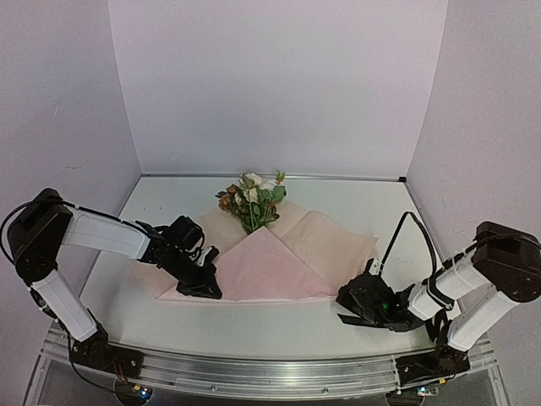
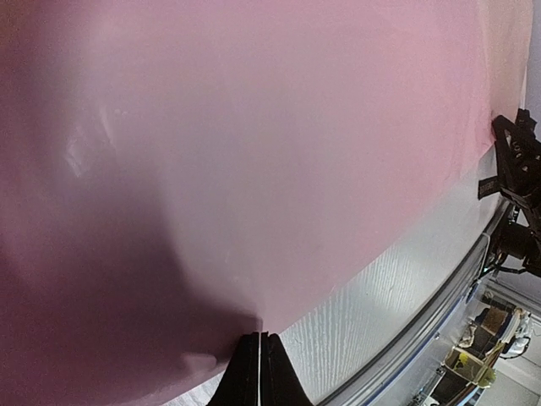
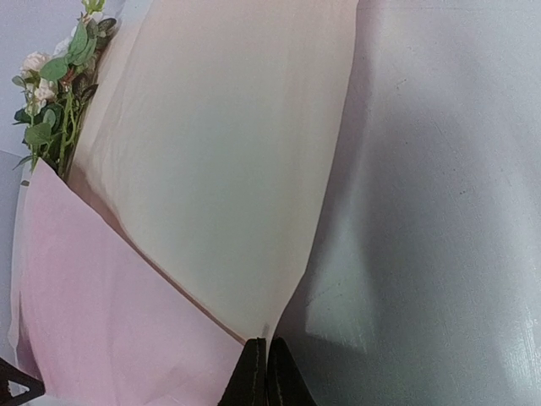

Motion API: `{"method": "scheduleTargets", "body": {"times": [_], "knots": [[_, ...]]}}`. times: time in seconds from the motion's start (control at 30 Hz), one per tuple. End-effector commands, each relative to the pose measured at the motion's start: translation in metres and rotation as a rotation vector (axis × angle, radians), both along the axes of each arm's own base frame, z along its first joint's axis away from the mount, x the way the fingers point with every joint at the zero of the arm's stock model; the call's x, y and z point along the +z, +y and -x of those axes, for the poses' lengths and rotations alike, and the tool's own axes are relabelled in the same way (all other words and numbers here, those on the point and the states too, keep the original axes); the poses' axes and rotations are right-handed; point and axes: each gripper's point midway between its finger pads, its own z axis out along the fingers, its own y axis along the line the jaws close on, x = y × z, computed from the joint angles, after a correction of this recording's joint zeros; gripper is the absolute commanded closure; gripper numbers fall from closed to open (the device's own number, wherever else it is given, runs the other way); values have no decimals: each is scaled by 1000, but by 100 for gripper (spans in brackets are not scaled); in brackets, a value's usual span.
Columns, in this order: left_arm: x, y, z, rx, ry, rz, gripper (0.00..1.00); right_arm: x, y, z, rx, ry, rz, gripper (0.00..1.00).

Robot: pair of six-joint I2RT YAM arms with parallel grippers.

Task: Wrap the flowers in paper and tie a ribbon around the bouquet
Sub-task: Press the fold line of the 1/4-folded wrapping paper.

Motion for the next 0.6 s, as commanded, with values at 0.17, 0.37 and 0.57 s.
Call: {"method": "scheduleTargets", "body": {"times": [0.17, 0.37, 0.57], "knots": [[-29, 18, 7, 43, 46, -96, 98, -5, -7, 0, -26, 6, 20, 100], [-39, 35, 7, 94, 59, -157, 98, -6, -12, 1, -37, 2, 25, 100], [-41, 66, 6, 192, 71, -228, 98, -5, -15, 2, -43, -1, 26, 100]]}}
